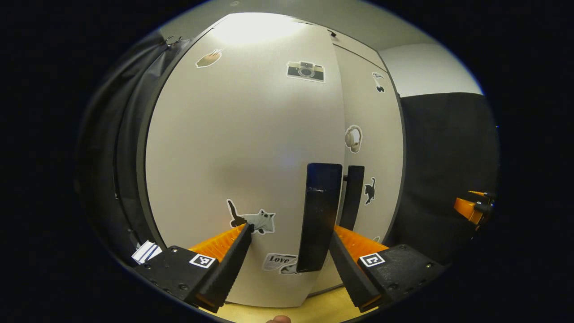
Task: Grasp the bottle in the cabinet with the left hand and place it on the coaster, then close the right door with the right hand and the left door with the left hand.
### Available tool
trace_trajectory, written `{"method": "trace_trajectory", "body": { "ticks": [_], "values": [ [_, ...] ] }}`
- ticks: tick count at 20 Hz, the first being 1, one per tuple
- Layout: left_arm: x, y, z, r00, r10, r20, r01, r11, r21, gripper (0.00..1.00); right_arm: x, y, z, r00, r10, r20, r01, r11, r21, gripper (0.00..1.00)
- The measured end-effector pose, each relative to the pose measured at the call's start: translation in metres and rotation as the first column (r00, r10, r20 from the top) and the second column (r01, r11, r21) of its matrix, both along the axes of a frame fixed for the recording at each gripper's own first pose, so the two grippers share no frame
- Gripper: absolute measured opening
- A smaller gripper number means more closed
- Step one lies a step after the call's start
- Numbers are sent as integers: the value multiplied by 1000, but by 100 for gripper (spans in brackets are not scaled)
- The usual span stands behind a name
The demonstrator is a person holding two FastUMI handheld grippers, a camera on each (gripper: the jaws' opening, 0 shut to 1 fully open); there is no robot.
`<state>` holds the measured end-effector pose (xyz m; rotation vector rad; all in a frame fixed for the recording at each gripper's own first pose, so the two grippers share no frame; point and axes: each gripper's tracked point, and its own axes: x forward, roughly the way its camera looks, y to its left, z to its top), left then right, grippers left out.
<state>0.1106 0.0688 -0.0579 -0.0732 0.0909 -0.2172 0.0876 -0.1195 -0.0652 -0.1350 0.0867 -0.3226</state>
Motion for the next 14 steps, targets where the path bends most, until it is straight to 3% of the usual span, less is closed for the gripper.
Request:
{"method": "trace_trajectory", "body": {
  "ticks": [14],
  "values": [
    [1,-5,0,1000,4,-2,-4,1000,18,100,-5,-10,1,1000,-3,5,3,1000,15,100]
  ]
}}
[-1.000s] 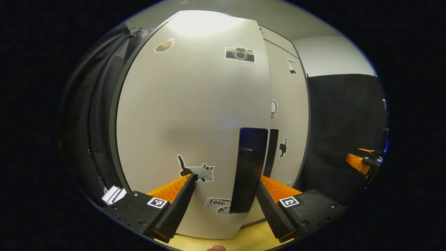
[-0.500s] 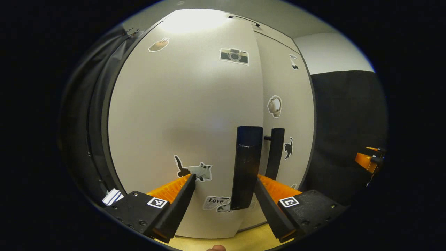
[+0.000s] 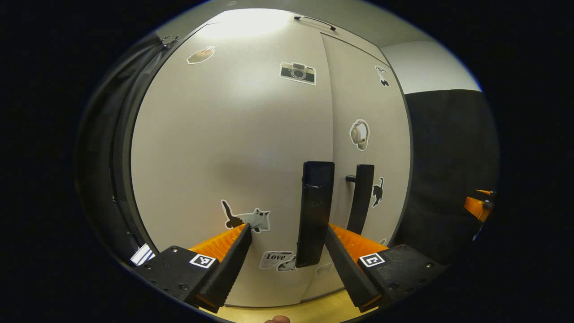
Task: Grasp the bottle in the cabinet with the left hand and place it on the coaster, then close the right door with the right hand and the left door with the left hand.
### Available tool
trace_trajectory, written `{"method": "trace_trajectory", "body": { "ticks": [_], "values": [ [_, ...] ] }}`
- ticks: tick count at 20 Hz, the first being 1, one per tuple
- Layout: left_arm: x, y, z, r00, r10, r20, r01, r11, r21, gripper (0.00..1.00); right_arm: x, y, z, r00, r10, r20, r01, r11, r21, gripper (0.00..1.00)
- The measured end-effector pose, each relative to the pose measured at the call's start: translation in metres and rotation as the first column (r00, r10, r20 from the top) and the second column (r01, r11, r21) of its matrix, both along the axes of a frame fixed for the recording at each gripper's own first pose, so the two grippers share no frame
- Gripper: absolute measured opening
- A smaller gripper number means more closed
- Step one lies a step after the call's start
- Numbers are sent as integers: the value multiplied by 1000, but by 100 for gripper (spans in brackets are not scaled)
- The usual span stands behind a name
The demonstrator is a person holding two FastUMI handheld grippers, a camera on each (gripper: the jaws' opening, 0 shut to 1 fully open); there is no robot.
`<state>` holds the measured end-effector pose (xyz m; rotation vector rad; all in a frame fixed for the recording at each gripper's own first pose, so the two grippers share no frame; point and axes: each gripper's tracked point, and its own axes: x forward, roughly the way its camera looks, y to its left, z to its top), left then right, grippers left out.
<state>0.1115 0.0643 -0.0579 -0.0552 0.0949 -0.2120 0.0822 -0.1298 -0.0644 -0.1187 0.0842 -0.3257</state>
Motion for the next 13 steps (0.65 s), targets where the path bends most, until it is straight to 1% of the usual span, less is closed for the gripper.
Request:
{"method": "trace_trajectory", "body": {
  "ticks": [5,7,9,13],
  "values": [
    [0,-1,1,999,22,-24,-22,1000,12,100,-3,5,5,999,51,4,-51,999,4,100],
    [-6,-1,12,999,41,5,-42,999,26,100,-5,8,12,996,85,18,-85,996,11,100],
    [-20,0,24,997,71,21,-71,997,33,100,-5,13,19,992,123,32,-124,992,22,100],
    [-58,-4,53,993,115,16,-115,993,-2,100,-8,23,45,976,204,71,-207,977,45,100]
  ]
}}
